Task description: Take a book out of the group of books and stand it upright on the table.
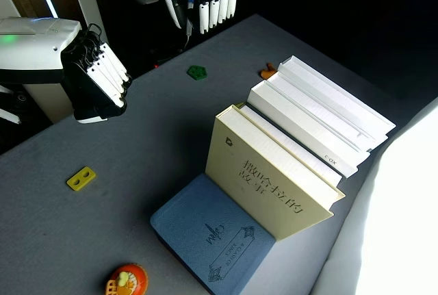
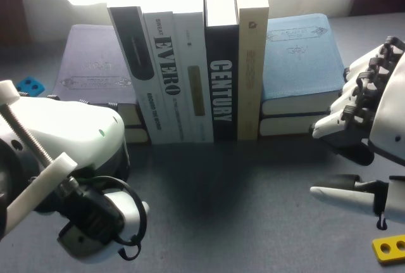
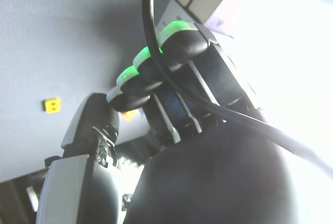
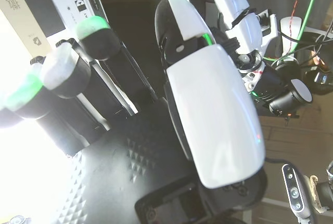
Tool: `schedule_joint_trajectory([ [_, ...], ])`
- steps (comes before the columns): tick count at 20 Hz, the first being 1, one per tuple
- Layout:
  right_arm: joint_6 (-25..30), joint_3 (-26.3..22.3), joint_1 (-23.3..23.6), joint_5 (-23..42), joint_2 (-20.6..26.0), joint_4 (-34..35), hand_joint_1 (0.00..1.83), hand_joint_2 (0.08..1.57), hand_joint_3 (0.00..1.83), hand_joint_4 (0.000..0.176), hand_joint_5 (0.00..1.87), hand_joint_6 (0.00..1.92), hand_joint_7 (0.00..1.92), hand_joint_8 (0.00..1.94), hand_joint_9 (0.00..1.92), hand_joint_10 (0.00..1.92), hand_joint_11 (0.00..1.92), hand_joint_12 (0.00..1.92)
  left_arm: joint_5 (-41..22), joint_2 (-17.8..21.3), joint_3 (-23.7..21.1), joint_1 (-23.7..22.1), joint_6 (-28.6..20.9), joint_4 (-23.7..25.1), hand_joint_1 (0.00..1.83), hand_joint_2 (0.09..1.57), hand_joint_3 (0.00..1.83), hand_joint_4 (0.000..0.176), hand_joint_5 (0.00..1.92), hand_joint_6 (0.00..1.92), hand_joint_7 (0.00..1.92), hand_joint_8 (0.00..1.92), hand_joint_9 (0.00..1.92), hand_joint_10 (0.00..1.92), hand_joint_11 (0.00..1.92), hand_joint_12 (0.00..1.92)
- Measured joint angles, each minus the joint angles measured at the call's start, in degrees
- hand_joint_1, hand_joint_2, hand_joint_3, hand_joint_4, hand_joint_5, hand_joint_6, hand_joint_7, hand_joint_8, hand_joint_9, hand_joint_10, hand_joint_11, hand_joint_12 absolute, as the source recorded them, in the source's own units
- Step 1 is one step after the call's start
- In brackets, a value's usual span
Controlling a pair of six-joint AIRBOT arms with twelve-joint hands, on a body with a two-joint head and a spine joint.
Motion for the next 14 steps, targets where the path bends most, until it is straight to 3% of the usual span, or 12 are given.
schedule_joint_trajectory([
  [2,0.0,0.0,0.0,-0.2,0.0,0.2,0.1,1.21,0.08,0.0,0.0,0.0,0.0,0.0,0.0,0.0,0.0,0.0,-0.3,0.0,-0.1,0.0,0.0,-0.2,0.27,1.37,0.03,0.0,0.02,0.01,0.07,0.01,0.06,0.01,0.0,0.26],
  [6,-1.6,0.0,0.0,0.5,0.0,0.1,0.07,1.23,0.07,0.0,0.0,0.0,0.0,0.0,0.0,0.0,0.0,0.0,-0.4,0.0,-0.1,0.0,0.0,0.3,0.32,1.37,0.01,0.0,0.03,0.0,0.08,0.0,0.06,0.0,0.0,0.23],
  [9,-5.7,-0.2,-0.8,1.4,-0.3,1.4,0.0,1.22,0.04,0.009,0.0,0.0,0.0,0.0,0.0,0.0,0.0,0.0,-0.6,0.0,-0.1,0.0,0.0,-0.4,0.19,1.38,0.0,0.003,0.03,0.0,0.05,0.0,0.04,0.0,0.0,0.17],
  [10,-8.6,-0.6,-1.0,1.9,-1.0,5.6,0.01,1.21,0.03,0.007,0.0,0.0,0.0,0.0,0.0,0.0,0.0,0.0,-0.7,0.0,-0.1,0.0,0.0,-0.1,0.04,1.38,0.0,0.006,0.01,0.0,0.04,0.0,0.01,0.0,0.0,0.14],
  [12,-13.3,-1.1,-1.0,3.0,-2.3,14.5,0.0,1.2,0.03,0.017,0.0,0.0,0.0,0.0,0.0,0.0,0.0,0.0,-0.7,0.0,-0.1,0.0,0.0,-0.2,0.0,1.35,0.0,0.008,0.0,0.0,0.01,0.0,0.0,0.0,0.0,0.05],
  [14,-20.5,-1.0,-0.1,2.8,-4.4,23.4,0.0,1.2,0.02,0.017,0.0,0.0,0.0,0.0,0.0,0.0,0.0,0.0,-0.9,0.0,-0.1,0.0,0.0,-0.2,0.0,1.33,0.0,0.012,0.0,0.0,0.0,0.0,0.0,0.0,0.0,0.04],
])
